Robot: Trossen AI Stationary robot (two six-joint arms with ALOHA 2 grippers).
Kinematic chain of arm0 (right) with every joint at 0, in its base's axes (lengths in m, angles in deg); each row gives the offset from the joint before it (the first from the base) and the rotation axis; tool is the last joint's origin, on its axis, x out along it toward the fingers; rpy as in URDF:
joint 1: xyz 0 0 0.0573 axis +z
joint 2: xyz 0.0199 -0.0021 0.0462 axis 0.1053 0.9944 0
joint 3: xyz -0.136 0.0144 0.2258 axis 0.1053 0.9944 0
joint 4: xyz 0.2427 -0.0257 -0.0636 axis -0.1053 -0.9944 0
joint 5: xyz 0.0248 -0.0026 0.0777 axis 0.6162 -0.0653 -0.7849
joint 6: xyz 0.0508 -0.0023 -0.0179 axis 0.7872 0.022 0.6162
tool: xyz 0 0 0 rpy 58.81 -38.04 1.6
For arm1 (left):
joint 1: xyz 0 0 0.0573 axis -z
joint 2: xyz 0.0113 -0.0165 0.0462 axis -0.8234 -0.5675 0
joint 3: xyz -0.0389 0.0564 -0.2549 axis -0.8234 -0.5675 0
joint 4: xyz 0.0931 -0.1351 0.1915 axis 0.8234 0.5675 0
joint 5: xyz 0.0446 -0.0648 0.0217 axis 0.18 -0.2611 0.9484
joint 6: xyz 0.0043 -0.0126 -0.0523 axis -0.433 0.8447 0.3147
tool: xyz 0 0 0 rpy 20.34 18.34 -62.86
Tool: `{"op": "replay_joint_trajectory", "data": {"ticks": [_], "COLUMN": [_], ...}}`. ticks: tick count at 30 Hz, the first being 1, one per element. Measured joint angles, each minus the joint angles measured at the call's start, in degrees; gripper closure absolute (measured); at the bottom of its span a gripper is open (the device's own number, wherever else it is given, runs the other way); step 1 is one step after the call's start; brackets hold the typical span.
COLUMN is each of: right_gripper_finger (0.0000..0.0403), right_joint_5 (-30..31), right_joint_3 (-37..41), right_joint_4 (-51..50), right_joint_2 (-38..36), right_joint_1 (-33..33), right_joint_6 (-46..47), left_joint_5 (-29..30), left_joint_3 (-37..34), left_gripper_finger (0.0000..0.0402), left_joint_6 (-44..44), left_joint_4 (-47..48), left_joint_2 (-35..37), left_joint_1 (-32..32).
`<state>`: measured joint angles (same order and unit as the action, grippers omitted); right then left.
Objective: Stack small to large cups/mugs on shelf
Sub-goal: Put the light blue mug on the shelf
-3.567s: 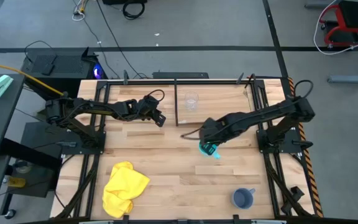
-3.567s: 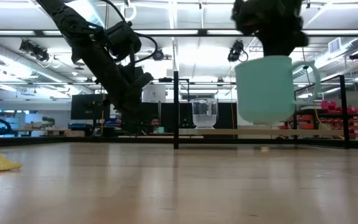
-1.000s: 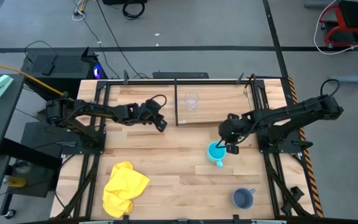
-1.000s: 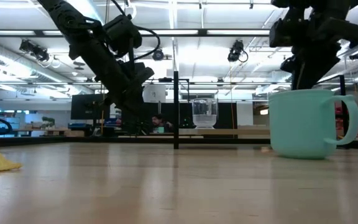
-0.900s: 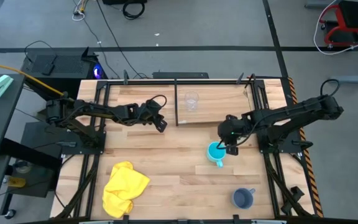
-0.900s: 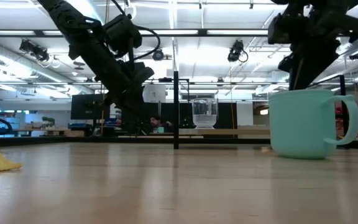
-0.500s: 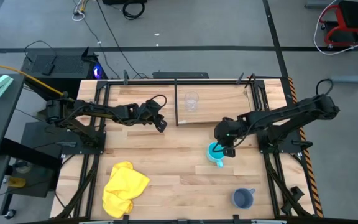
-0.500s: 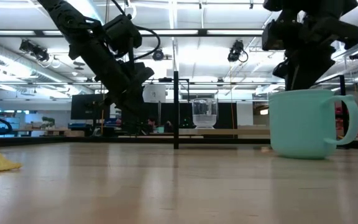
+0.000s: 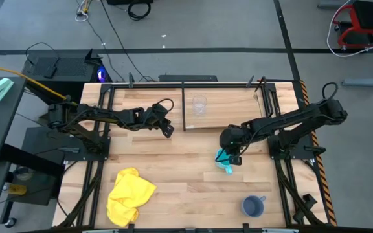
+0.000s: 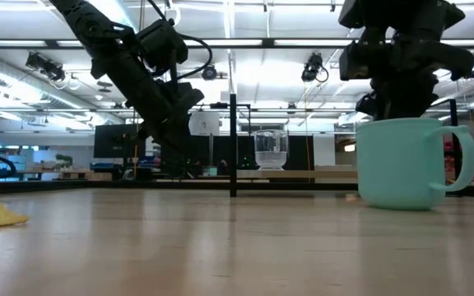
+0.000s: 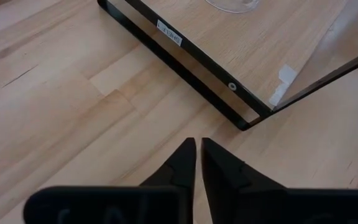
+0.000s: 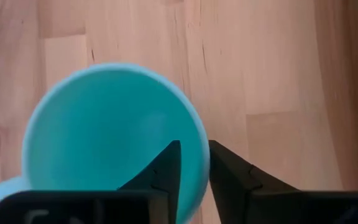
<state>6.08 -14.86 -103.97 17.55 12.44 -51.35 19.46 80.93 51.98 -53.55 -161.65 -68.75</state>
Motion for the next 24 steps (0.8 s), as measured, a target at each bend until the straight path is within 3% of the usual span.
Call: {"op": "replay_joint_trajectory", "data": {"ticks": [7,14,18,24], "right_gripper_finger": [0.0388,0.0389,0.0395,0.0396], "right_joint_5": [-0.13,0.07,2.65,12.82], "right_joint_3": [0.0,-1.05,-6.85,-22.89], "right_joint_4": [0.27,0.22,-2.71,-22.36], "right_joint_2": [0.12,0.12,0.12,0.1], "right_joint_1": [0.17,0.15,0.15,-2.31], "right_joint_6": [0.27,3.73,4.13,1.29], "left_joint_5": [0.0,0.02,0.02,0.02], "left_joint_3": [0.0,-0.01,-0.02,-0.01], "left_gripper_finger": [0.0379,0.0373,0.0377,0.0387], "left_joint_6": [-0.01,-0.01,-0.01,-0.03], "left_joint_4": [0.0,0.02,0.02,0.04], "left_joint_2": [0.0,0.0,0.0,0.0], "left_joint_1": [0.0,0.0,0.0,0.0]}}
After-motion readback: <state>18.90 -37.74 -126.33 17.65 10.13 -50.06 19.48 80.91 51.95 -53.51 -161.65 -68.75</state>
